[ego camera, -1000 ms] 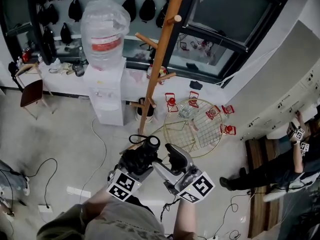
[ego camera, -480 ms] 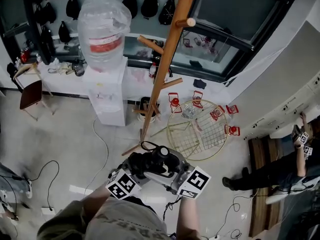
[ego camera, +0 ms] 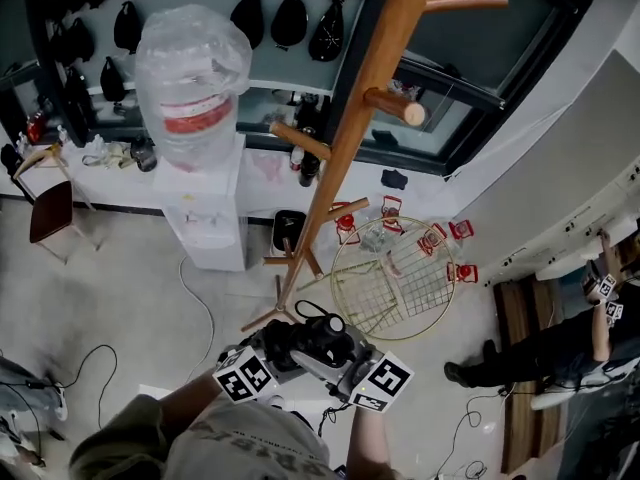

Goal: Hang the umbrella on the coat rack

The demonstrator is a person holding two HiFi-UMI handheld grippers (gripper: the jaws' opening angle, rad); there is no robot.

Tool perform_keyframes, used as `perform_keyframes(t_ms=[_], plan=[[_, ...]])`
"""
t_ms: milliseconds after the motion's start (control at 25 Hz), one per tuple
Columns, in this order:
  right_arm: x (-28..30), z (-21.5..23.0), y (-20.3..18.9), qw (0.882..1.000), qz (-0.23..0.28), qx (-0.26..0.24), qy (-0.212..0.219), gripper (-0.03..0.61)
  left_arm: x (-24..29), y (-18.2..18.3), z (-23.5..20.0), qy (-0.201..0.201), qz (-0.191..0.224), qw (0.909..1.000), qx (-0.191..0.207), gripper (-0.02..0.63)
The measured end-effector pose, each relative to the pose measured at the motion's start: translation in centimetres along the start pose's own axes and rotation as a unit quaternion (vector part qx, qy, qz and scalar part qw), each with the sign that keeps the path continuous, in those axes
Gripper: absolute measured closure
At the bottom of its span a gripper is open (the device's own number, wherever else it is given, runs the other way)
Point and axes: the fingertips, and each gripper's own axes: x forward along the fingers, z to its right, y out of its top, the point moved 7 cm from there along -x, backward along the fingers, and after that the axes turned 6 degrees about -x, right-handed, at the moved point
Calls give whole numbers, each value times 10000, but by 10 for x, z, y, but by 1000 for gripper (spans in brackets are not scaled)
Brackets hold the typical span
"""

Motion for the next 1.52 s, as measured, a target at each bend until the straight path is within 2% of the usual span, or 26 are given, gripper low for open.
perform_keyframes(t_ms=[200,240,360,600,840,1120,1360,1520], plan=[[0,10,-5,9990,49,-72,-441,367,13,1,-19,-154,-56,9997,195,270],[0,13,-6,9986,32,-85,-525,368,16,0,-23,-114,-94,9997,208,244],[1,20,-10,9971,-5,-117,-747,373,19,-5,-37,124,-194,9994,256,160],[-2,45,-23,9943,-187,-164,-1034,373,5,-30,-66,706,-567,9959,-40,92],[-3,75,-43,9951,-586,-181,-770,374,-11,-34,-77,1395,-405,9875,-606,91],[-6,113,-66,9939,-989,-177,-452,374,-13,-31,-67,2205,-165,9680,-1187,91],[0,136,-81,9903,-1347,-323,-132,373,-12,-23,-49,2608,123,9529,-1541,91],[0,146,-89,9894,-1426,-259,-74,373,-12,-10,-43,2769,301,9477,-1556,91]])
